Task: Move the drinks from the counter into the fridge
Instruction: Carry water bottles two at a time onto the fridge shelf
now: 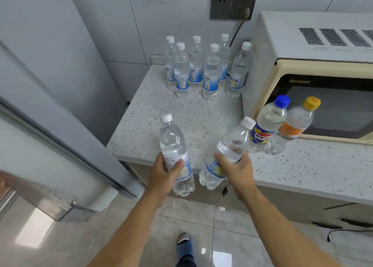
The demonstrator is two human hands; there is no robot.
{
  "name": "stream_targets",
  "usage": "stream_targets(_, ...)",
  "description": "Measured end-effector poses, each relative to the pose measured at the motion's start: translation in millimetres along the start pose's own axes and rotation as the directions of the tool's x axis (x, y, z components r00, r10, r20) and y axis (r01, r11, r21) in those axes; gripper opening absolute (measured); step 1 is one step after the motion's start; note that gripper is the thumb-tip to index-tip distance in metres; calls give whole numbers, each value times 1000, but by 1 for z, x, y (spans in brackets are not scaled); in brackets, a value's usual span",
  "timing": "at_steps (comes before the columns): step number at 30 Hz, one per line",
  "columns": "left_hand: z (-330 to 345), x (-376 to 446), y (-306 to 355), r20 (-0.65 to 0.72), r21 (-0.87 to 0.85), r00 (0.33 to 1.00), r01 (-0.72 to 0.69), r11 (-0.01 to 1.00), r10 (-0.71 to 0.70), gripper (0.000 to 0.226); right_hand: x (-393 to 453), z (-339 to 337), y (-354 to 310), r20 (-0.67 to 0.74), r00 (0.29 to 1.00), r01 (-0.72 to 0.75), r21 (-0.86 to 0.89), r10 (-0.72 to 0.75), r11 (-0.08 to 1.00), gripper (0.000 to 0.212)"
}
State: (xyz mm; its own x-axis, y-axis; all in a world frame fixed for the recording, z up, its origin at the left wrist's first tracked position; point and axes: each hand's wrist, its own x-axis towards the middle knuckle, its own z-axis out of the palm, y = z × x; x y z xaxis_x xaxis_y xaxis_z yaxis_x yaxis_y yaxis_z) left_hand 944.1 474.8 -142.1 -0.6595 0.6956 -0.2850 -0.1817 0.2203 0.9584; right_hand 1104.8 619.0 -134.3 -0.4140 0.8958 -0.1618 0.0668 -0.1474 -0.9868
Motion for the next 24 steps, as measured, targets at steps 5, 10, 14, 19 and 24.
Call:
stream_targets(5,-8,-80,-24,111,-220,985,152,964,-130,68,-51,-25,22,144,941,-335,255,307,907,29)
stream_targets(10,-20,-164,-51,107,-393,950,311,866,-293,70,-104,-25,43,321,857,-476,191,404,858,32)
stream_targets(14,-36,-219,-72,-9,-447,937,308,840,-348,85,-146,3,52,427,786,-509,39,446,860,53)
stream_targets(19,-76,-267,-84,-254,-511,883,223,830,-394,59,-192,56,63,561,694,-494,-85,451,865,38)
stream_targets(24,-127,-306,-87,-438,-553,805,109,826,-400,50,-234,116,69,638,613,-466,-185,467,865,38)
